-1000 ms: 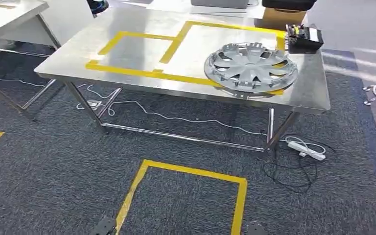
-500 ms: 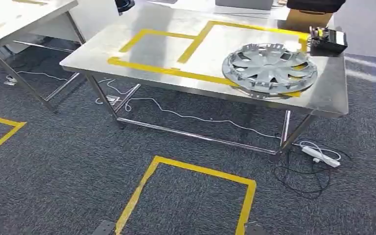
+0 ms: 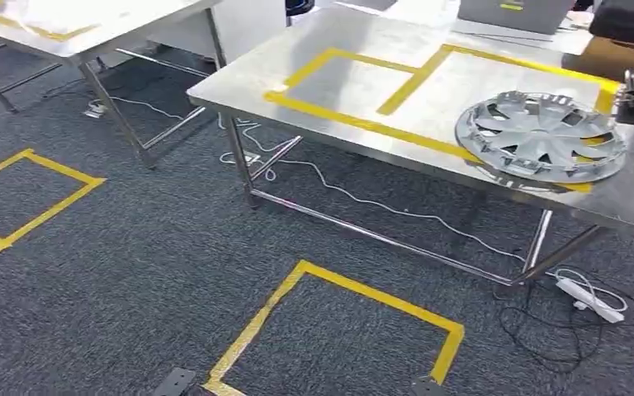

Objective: Take the parts from the cabinet and place them on the table.

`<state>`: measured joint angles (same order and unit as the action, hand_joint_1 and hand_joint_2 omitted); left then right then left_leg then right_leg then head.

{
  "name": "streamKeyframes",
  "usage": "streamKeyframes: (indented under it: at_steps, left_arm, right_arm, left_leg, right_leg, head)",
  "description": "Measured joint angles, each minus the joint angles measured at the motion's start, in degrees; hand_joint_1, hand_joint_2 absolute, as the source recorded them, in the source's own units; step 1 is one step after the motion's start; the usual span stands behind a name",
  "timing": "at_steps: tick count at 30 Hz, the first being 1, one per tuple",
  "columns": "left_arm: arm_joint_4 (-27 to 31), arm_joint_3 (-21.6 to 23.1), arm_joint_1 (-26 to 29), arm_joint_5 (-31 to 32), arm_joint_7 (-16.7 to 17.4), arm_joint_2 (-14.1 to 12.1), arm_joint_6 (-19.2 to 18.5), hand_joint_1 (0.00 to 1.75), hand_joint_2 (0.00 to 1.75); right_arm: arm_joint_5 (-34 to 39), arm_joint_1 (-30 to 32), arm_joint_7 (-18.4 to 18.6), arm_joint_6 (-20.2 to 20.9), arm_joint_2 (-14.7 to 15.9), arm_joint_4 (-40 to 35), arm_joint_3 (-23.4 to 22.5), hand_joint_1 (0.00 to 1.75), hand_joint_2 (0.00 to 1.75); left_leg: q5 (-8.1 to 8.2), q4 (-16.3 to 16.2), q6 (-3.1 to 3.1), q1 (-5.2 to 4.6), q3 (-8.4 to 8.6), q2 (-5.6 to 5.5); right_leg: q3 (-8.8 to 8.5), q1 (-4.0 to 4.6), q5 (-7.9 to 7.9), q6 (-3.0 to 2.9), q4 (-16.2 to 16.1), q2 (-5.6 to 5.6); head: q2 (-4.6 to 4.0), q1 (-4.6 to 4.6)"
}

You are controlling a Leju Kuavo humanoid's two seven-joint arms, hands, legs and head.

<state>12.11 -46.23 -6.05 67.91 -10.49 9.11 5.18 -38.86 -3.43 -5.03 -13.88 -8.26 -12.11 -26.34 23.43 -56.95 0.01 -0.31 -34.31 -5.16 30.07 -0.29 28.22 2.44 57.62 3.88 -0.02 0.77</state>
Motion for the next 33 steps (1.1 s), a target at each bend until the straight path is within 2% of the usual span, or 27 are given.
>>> streamKeyframes:
  at_steps: [3,4,5,6,7,8,9,10,11,12,13,14,15,16,19,20,21,22,24,25,26,27,28,29,30,31,33]
  left_arm:
    - [0.0,0.0,0.28,0.0,0.02,0.0,0.0,0.0,0.0]
    - [0.0,0.0,0.34,0.0,0.02,-0.04,0.0,0.0,0.0]
    - [0.0,0.0,0.43,0.0,0.04,-0.07,0.0,0.0,0.0]
    - [0.0,0.0,0.35,0.0,0.09,-0.07,0.0,0.0,0.0]
    - [0.0,0.0,0.19,0.0,0.09,-0.09,0.0,0.0,0.0]
    - [0.0,0.0,0.12,0.0,0.09,-0.09,0.0,0.0,0.0]
    - [0.0,0.0,0.14,0.0,0.09,-0.09,0.0,0.0,0.0]
    - [0.0,0.0,0.31,0.02,0.09,-0.11,0.0,0.0,0.0]
    - [0.0,0.0,0.43,0.13,0.09,-0.11,0.0,0.0,0.0]
    - [0.0,0.0,0.46,0.22,0.09,-0.09,0.02,0.0,0.0]
    - [0.0,0.0,0.42,0.31,0.09,-0.11,0.04,0.0,0.0]
    - [0.0,0.02,0.37,0.35,0.09,-0.11,0.09,0.0,0.0]
    - [0.0,0.04,0.16,0.42,0.09,0.02,0.11,0.0,0.0]
    - [0.0,0.04,0.07,0.46,0.09,0.02,0.17,0.0,0.0]
    - [0.0,0.04,0.36,0.46,0.09,0.0,0.26,0.0,0.0]
    - [0.0,0.04,0.46,0.46,0.09,0.07,0.35,0.0,0.0]
    - [0.0,0.04,0.42,0.5,0.09,0.04,0.44,0.0,0.0]
    - [0.0,0.04,0.31,0.5,0.09,0.09,0.46,0.0,0.0]
    - [0.0,0.04,0.36,0.52,0.11,0.2,0.52,0.0,0.0]
    - [0.0,0.04,0.48,0.55,0.2,0.22,0.59,0.0,0.0]
    - [0.0,0.04,0.63,0.55,0.31,0.2,0.66,0.0,0.0]
    - [0.0,0.04,0.73,0.55,0.37,0.22,0.77,0.0,0.0]
    - [0.0,0.04,0.75,0.59,0.46,0.26,0.81,0.0,0.0]
    - [0.0,0.04,0.75,0.61,0.48,0.33,0.83,0.0,0.0]
    - [0.0,0.04,0.7,0.61,0.52,0.35,0.85,0.0,0.0]
    - [0.0,0.04,0.6,0.65,0.52,0.35,0.87,0.0,0.0]
    - [0.0,0.04,0.93,0.68,0.55,0.35,0.9,0.0,0.0]
  right_arm:
    - [-0.04,-0.04,0.15,0.0,-0.07,0.04,-0.02,0.0,0.0]
    - [-0.11,-0.02,0.15,0.02,-0.19,0.04,-0.02,0.0,0.0]
    - [-0.18,-0.11,0.15,0.02,-0.24,0.07,-0.02,0.0,0.0]
    - [-0.22,-0.12,0.15,0.02,-0.33,0.07,-0.02,0.0,0.0]
    - [-0.26,-0.02,0.26,0.02,-0.35,0.09,-0.02,0.0,0.0]
    - [-0.28,0.17,0.33,0.04,-0.33,0.11,-0.02,0.0,0.0]
    - [-0.26,0.33,0.35,0.04,-0.33,0.11,-0.04,0.0,0.0]
    - [-0.26,0.38,0.39,0.07,-0.33,0.11,-0.07,0.0,0.0]
    - [-0.18,0.38,0.39,0.07,-0.37,0.11,-0.07,0.0,0.0]
    - [-0.13,0.34,0.39,0.09,-0.44,0.11,-0.07,0.0,0.0]
    - [-0.11,0.3,0.39,0.09,-0.48,0.11,-0.09,0.0,0.0]
    - [-0.02,0.25,0.37,0.09,-0.48,0.11,-0.11,0.0,0.0]
    - [0.04,0.32,0.33,0.09,-0.48,0.11,-0.11,0.0,0.0]
    - [0.11,0.29,0.33,0.11,-0.48,0.11,-0.11,0.0,0.0]
    - [0.13,0.19,0.55,0.17,-0.5,0.11,-0.11,0.0,0.0]
    - [0.11,0.17,0.66,0.17,-0.5,0.11,-0.11,0.0,0.0]
    - [0.04,0.19,0.66,0.17,-0.52,0.11,-0.11,0.0,0.0]
    - [-0.09,0.27,0.74,0.2,-0.5,0.13,-0.11,0.0,0.0]
    - [-0.39,0.57,0.92,0.26,-0.5,0.15,-0.11,0.0,0.0]
    - [-0.48,0.7,0.98,0.28,-0.52,0.17,-0.11,0.0,0.0]
    - [-0.5,0.74,1.01,0.28,-0.5,0.17,-0.11,0.0,0.0]
    - [-0.52,0.68,1.01,0.28,-0.5,0.17,-0.11,0.0,0.0]
    - [-0.55,0.61,1.01,0.28,-0.5,0.17,-0.11,0.0,0.0]
    - [-0.59,0.58,1.01,0.28,-0.52,0.17,-0.11,0.0,0.0]
    - [-0.63,0.6,1.01,0.3,-0.52,0.22,-0.11,0.0,0.0]
    - [-0.66,0.59,1.01,0.33,-0.61,0.26,-0.11,0.0,0.0]
    - [-0.68,0.43,1.03,0.33,-0.59,0.26,-0.13,0.0,0.0]
  left_leg:
    - [-0.79,0.66,-1.19,0.44,-0.29,-1.09]
    - [-0.78,0.6,-1.41,0.38,-0.41,-1.34]
    - [0.3,-0.29,-1.67,0.19,-0.82,1.24]
    - [2.57,-3.27,-2.01,0.17,-2.19,3.07]
    - [4.99,-7.62,-2.35,0.27,-4.23,3.92]
    - [7.19,-12.47,-2.61,0.39,-6.43,4.25]
    - [8.59,-16.56,-2.85,0.51,-8.31,4.34]
    - [8.44,-17.75,-3.02,0.7,-8.76,4.4]
    - [7.03,-16.22,-3.15,0.83,-7.75,4.47]
    - [4.76,-12.21,-3.26,0.94,-5.47,4.79]
    - [2.39,-6.74,-3.31,1.01,-2.26,5.61]
    - [0.86,-1.79,-3.41,1.03,0.85,7.96]
    - [1.48,0.72,-3.41,0.66,1.99,10.03]
    - [1.37,0.46,-1.95,0.79,1.74,8.56]
    - [1.34,0.52,-0.78,0.55,1.51,7.07]
    - [1.16,0.63,-0.35,0.82,1.57,6.61]
    - [1.15,0.63,0.05,0.84,1.52,6.17]
    - [1.1,0.63,0.35,0.83,1.45,5.58]
    - [1.13,0.61,0.5,0.69,1.37,4.11]
    - [1.13,0.59,0.51,0.66,1.38,3.5]
    - [1.12,0.57,0.5,0.66,1.41,2.75]
    - [1.11,0.54,0.47,0.67,1.49,1.96]
    - [1.1,0.53,0.41,0.73,1.62,1.24]
    - [1.11,0.45,0.17,0.8,1.65,0.61]
    - [1.12,0.28,-0.2,0.58,1.42,0.08]
    - [1.0,0.03,-0.64,0.56,0.95,-0.6]
    - [0.44,0.47,-1.5,0.98,0.62,-1.43]
  right_leg:
    - [0.03,0.4,-0.44,-0.78,0.27,-1.16]
    - [-0.05,-0.03,-0.9,-1.28,-0.32,-1.72]
    - [-0.14,-0.1,-1.14,-1.62,-0.53,-2.39]
    - [-0.06,-0.12,-1.25,-1.9,-0.58,-2.86]
    - [0.05,-0.12,-1.24,-1.94,-0.58,-3.6]
    - [0.13,-0.11,-1.23,-1.96,-0.58,-4.39]
    - [0.23,-0.12,-1.23,-1.96,-0.57,-5.19]
    - [0.26,-0.17,-1.23,-1.95,-0.57,-5.94]
    - [0.26,-0.22,-1.22,-1.92,-0.56,-6.53]
    - [0.2,-0.31,-1.15,-1.79,-0.55,-7.2]
    - [0.04,-0.43,-1.04,-1.58,-0.55,-7.74]
    - [-0.22,-0.28,-0.85,-1.16,-0.47,-8.2]
    - [0.02,0.26,-0.45,-0.63,-0.09,-8.52]
    - [-0.02,0.35,-0.36,-0.37,-0.23,-8.93]
    - [-1.03,0.1,-0.27,0.47,-0.62,-10.55]
    - [-0.72,-0.19,0.59,0.94,0.11,-9.05]
    - [0.29,-0.21,2.45,0.98,2.55,-6.66]
    - [2.2,-0.25,4.85,1.02,6.9,-5.24]
    - [7.18,-0.19,8.89,1.02,17.22,-4.09]
    - [8.29,-0.18,8.93,0.96,18.97,-4.01]
    - [8.09,-0.18,7.33,0.83,17.79,-3.99]
    - [6.57,-0.23,4.68,0.71,13.99,-3.95]
    - [4.24,-0.3,1.8,0.59,8.78,-3.63]
    - [1.89,-0.5,-0.72,0.55,3.6,-2.08]
    - [0.9,-0.87,-0.26,0.62,1.18,1.1]
    - [0.82,-0.98,-0.23,0.59,0.55,0.9]
    - [0.85,-0.52,-0.45,0.12,0.79,0.21]
  head:
    - [0.0,0.0]
    - [0.0,-0.04]
    - [0.0,-0.13]
    - [0.0,-0.62]
    - [0.0,-0.74]
    - [0.0,-0.74]
    - [0.0,-0.74]
    - [0.0,-0.74]
    - [0.0,-0.76]
    - [0.0,-0.76]
    - [0.0,-0.74]
    - [0.0,-0.79]
    - [0.0,-1.23]
    - [0.0,-0.92]
    - [0.0,-0.77]
    - [0.0,-0.63]
    - [0.0,-0.48]
    - [0.0,-0.31]
    - [0.0,-0.15]
    - [0.0,-0.13]
    - [0.0,-0.15]
    - [0.0,-0.13]
    - [0.0,-0.15]
    - [0.0,-0.09]
    - [0.0,0.0]
    - [0.0,-0.15]
    - [0.0,-0.11]
